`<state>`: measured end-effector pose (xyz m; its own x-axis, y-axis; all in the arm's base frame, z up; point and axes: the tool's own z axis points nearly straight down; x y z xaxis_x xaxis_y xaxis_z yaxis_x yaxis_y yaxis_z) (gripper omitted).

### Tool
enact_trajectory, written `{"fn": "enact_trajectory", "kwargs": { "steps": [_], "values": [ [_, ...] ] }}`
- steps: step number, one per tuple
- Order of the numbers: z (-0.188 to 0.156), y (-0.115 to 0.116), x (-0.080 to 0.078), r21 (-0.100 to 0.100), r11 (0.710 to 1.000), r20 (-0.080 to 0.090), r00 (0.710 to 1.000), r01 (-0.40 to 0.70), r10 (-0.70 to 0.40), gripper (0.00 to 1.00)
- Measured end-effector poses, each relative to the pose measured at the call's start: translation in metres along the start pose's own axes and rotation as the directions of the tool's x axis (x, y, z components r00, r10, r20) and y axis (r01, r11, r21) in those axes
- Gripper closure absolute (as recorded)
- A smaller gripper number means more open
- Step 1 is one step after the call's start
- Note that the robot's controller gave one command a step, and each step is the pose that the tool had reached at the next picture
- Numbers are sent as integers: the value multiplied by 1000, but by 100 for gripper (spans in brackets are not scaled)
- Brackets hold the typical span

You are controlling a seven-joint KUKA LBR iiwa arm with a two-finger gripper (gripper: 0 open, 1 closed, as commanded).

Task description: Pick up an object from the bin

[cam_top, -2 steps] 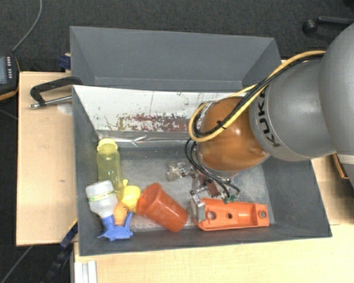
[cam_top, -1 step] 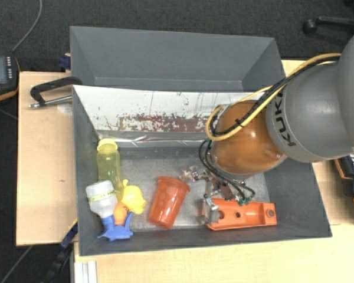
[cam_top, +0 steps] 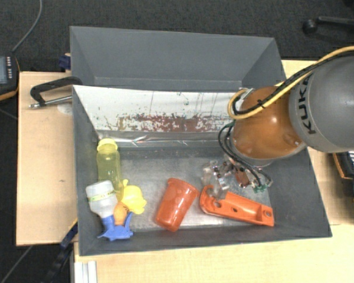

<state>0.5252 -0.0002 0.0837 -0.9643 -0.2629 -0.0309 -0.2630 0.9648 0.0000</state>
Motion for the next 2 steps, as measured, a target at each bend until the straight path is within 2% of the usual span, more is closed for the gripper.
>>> {"fn": "enact_trajectory", "kwargs": {
  "steps": [1,2],
  "values": [
    [0,0,0,0,1000,0,1000,0,0,100],
    [-49,-3,1,-2,1000,-5,1000,-9,9,100]
  ]
}}
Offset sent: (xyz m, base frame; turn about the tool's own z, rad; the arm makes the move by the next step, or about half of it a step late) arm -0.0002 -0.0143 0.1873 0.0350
